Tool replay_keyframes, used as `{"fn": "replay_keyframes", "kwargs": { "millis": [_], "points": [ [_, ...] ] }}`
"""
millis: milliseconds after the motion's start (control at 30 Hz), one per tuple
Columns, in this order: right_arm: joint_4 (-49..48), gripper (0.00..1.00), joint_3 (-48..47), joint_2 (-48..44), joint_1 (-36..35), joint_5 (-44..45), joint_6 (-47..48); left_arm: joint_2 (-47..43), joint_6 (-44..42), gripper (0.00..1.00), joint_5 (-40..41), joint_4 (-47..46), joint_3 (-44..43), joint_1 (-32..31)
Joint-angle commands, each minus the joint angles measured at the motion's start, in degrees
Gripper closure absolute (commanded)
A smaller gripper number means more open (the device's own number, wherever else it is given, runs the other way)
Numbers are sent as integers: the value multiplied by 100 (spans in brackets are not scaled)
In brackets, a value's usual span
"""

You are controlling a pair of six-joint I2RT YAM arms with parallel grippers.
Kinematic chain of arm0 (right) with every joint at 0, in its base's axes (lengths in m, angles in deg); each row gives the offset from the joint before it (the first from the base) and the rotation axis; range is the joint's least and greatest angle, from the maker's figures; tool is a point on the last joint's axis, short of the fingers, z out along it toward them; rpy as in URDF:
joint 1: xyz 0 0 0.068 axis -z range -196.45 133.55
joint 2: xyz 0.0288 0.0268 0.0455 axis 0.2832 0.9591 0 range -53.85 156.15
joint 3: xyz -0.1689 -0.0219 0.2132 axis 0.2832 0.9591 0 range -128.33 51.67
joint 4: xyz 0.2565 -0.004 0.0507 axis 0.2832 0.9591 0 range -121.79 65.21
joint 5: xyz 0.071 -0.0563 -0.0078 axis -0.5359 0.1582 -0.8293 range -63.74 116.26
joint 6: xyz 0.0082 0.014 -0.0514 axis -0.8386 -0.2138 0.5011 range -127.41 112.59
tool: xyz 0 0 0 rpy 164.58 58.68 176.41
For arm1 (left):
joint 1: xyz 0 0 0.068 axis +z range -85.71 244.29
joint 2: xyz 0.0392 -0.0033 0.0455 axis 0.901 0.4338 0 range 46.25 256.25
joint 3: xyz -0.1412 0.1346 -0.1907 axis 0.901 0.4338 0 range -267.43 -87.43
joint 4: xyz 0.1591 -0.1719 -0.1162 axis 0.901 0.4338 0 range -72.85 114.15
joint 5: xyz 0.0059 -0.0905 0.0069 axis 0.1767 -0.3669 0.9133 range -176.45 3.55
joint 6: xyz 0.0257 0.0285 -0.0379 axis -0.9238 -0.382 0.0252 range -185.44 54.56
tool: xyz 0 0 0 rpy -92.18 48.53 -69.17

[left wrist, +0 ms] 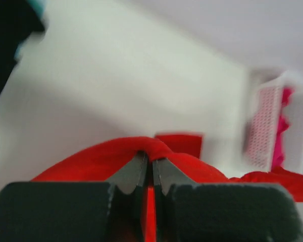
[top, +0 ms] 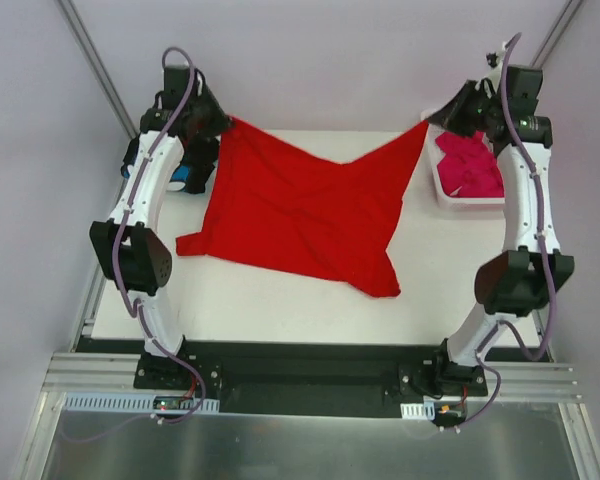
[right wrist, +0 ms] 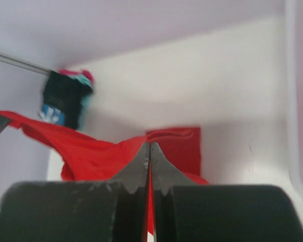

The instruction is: Fold and stack the t-shirts

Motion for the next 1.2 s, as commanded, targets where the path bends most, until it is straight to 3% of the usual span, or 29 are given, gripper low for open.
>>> {"fn": "replay_keyframes", "kwargs": {
  "millis": [0,33,67,100,200,300,367,433,533,567,667,767,867,933,1000,1067,1167],
  "points": [
    [-732,100,-2539,1264,325,-1762,-620,754,-319,100,-345,-544,-3144,45],
    [-1290,100,-3197,1423,369,-2089,-866,649,-126,100,-425,-800,-3058,193],
    [-1965,100,-3256,1494,509,-2440,-1913,587,-28,100,-556,-1002,-3127,221],
    [-3547,99,-3239,1495,597,-2766,-2471,500,-123,100,-566,-1187,-3249,221],
    [-6460,100,-3220,1433,975,-2691,-4603,184,-167,100,-846,-1748,-3496,213],
    [-7084,100,-4108,1469,1230,-2384,-5365,-333,-159,100,-970,-2067,-3497,221],
    [-7464,100,-3760,1005,1405,-2172,-5561,-651,-177,100,-935,-2120,-3375,221],
    [-7483,100,-3539,400,1503,-1970,-5475,-1353,-177,100,-917,-2103,-2937,221],
    [-7378,99,-3362,-199,1617,-2013,-5457,-2697,-185,100,-866,-2094,-1304,213],
    [-7351,100,-3292,-340,1635,-2100,-5482,-3057,-159,100,-778,-2103,-360,213],
    [-7464,100,-2468,-1146,1626,-2522,-5745,-4271,-203,100,-821,-1876,989,213],
    [-7588,100,-1203,-2226,1583,-2778,-5887,-5212,-194,100,-839,-1280,1669,213],
    [-6870,100,-970,-2836,1565,-2734,-5328,-5846,-150,100,-760,-900,1550,213],
    [-5589,100,-1643,-3101,1556,-2769,-4817,-5821,-221,100,-751,-338,1041,213],
    [-4973,100,-2128,-3111,1565,-2769,-4596,-5602,-229,100,-795,13,206,213],
    [-4646,100,-2865,-3032,1565,-2726,-4577,-5400,-168,100,-786,111,-471,213],
    [-4486,99,-3054,-2943,1565,-2542,-4709,-5049,-27,100,-785,217,-1105,213]
  ]
}}
